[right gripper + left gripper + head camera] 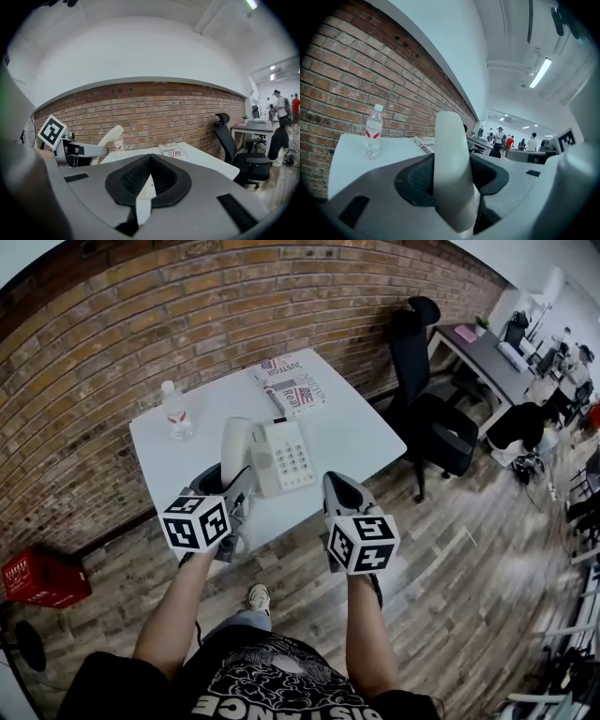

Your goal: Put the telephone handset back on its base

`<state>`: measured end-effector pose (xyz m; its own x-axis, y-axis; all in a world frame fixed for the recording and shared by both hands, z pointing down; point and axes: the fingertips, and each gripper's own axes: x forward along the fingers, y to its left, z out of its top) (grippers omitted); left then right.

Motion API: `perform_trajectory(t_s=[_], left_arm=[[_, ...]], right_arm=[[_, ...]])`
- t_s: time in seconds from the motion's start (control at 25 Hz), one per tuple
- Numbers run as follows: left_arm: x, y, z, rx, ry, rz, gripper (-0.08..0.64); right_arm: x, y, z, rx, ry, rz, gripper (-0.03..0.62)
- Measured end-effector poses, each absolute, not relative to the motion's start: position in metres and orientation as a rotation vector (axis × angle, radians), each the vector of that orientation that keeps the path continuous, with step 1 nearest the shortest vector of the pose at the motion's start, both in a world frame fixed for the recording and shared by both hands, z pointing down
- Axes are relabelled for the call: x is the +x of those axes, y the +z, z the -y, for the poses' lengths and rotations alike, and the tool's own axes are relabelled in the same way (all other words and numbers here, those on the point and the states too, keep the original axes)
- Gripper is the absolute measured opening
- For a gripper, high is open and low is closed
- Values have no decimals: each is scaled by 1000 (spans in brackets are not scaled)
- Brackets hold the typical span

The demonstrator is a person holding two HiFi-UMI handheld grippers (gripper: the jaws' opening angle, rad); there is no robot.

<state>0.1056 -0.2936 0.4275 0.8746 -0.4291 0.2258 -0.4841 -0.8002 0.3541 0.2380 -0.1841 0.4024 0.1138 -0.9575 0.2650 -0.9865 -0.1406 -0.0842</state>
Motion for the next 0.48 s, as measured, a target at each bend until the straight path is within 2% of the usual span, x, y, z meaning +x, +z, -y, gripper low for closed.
perform_trajectory(t_s=[0.48], left_arm=[[137,463,357,2550,243,646,215]], right_arm=[[266,410,268,2208,417,1959,0]])
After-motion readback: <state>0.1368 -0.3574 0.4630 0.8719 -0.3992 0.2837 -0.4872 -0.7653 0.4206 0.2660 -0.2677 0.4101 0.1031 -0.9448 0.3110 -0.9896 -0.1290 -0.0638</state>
